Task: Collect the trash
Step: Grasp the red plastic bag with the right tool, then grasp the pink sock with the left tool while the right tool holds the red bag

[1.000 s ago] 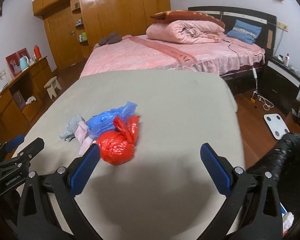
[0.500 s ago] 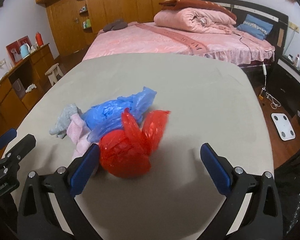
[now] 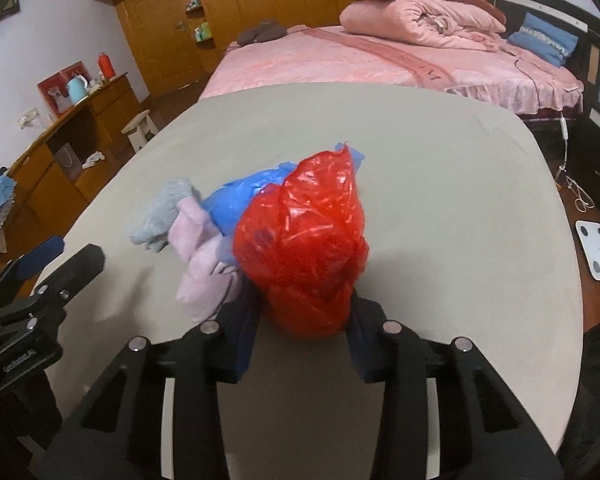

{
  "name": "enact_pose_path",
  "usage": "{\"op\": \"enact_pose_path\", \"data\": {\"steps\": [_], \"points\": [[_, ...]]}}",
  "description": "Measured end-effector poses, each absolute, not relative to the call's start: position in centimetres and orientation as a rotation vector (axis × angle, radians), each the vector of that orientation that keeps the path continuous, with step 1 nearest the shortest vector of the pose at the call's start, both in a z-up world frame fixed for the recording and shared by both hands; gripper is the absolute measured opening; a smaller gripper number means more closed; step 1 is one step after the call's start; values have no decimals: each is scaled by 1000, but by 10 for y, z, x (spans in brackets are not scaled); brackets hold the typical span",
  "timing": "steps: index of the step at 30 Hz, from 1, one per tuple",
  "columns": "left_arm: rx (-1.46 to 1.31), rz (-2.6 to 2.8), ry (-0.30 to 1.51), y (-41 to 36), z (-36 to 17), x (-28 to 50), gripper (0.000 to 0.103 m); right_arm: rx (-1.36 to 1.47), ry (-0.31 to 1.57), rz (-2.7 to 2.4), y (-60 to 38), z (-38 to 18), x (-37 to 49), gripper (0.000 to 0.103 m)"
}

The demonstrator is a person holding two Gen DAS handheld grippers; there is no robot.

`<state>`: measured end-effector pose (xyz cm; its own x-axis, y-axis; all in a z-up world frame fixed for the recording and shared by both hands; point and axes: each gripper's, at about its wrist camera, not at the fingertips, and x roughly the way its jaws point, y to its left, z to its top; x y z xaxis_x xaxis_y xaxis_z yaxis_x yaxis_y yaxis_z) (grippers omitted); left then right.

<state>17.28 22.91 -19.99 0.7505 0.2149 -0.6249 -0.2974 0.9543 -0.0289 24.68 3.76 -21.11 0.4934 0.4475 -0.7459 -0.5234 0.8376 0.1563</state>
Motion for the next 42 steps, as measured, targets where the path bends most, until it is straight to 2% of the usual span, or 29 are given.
{"op": "enact_pose_path", "data": {"steps": [9,15,20,23,25,28,42], "points": [[-126,201,664,196,-195,185,90,-50,858,516,-7,-198,246,37],[-128,133,689,168,-201,203,82,-30,861,471,-37,-198,250,37],[-143,100,723,155,-209,217,72,-21,859,463,-47,-199,248,38],[-152,92,739,150,-212,224,60,-13,859,464,-49,-198,247,38],[-145,96,764,148,-216,229,42,-7,860,464,-50,-198,246,38],[-143,99,759,146,-215,228,30,-3,860,469,-51,-197,243,38],[-127,124,700,140,-183,178,29,16,837,494,-58,-177,221,38]]}}
